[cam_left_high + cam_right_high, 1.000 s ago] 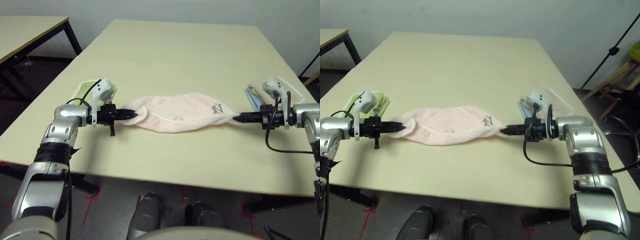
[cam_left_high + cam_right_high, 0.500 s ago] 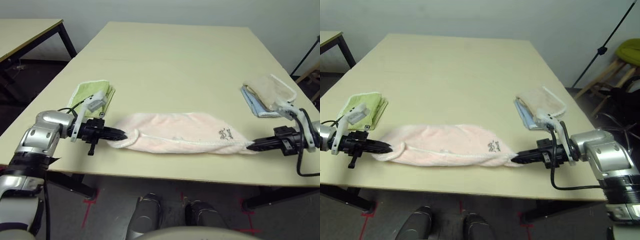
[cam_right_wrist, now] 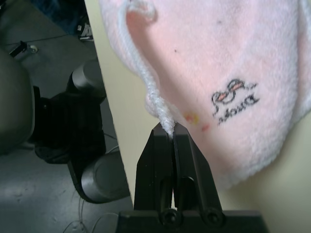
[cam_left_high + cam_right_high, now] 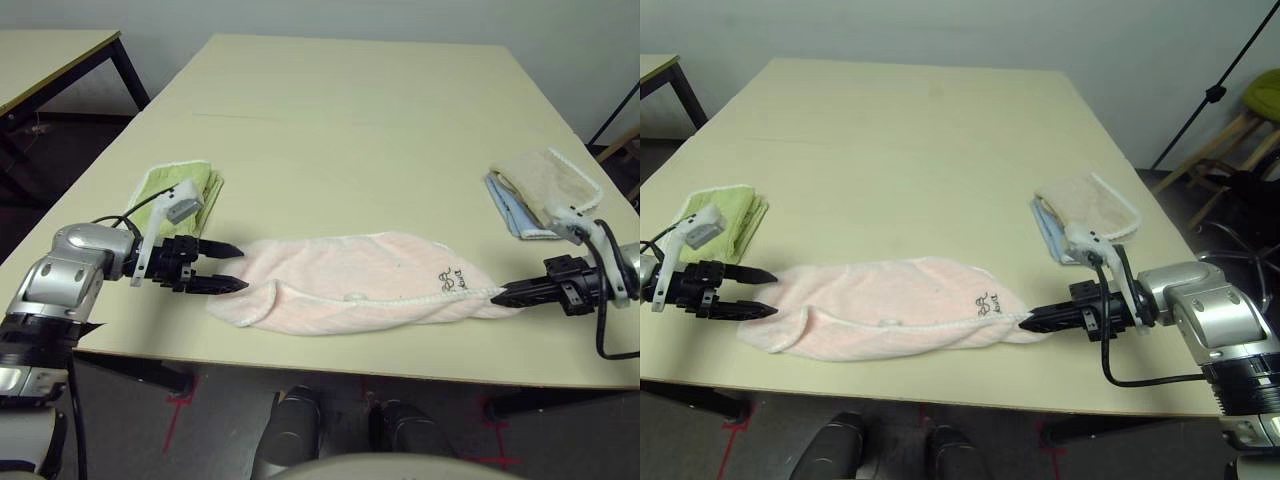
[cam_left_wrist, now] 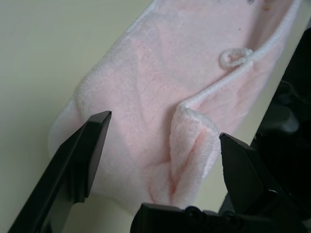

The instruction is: Fold the towel and set it aside.

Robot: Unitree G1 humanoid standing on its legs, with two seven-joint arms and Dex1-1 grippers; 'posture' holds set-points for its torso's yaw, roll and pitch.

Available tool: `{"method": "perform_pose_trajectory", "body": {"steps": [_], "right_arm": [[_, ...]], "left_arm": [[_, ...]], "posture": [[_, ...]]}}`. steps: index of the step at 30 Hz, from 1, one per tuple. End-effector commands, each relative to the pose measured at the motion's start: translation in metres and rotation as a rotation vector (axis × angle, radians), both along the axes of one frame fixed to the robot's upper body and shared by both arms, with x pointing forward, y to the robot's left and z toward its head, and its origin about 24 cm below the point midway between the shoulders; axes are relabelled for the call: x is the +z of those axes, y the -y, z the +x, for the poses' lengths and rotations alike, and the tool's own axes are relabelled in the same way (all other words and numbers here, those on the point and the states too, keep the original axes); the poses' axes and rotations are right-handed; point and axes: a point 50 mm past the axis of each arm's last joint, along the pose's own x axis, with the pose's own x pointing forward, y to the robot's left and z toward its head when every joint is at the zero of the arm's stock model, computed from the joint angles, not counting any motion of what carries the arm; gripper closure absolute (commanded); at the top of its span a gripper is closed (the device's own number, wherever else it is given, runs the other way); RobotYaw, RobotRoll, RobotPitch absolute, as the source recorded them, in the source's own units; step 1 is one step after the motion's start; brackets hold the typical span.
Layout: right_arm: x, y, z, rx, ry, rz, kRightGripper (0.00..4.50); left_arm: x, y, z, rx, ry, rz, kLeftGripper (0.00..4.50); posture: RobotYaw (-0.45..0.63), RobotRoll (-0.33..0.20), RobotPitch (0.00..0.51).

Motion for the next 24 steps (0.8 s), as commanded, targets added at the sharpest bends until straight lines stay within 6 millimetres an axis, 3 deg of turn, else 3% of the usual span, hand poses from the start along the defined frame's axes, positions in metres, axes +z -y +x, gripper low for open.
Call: {"method": "perform_pose_trajectory", "body": {"steps": [1,6,12,24], "right_arm": [[0.006,-0.003,0.001,-0.007,0.030,0.019,4.50],[0.007,-0.006,0.004,-0.014,0.044,0.021,4.50],[0.009,-0.009,0.006,-0.016,0.059,0.027,4.50],[0.012,-0.010,0.007,-0.035,0.080,0.041,4.50]], "left_arm": [[-0.005,0.022,-0.012,0.086,0.005,0.098,0.02],[-0.019,0.053,-0.016,0.242,0.037,0.136,0.02],[-0.027,0.077,-0.009,0.332,0.079,0.194,0.02],[-0.039,0.072,-0.030,0.354,0.022,0.308,0.02]], "posture": [[0.21,0.000,0.153],[0.22,0.000,0.159],[0.21,0.000,0.160],[0.20,0.000,0.155]]}}
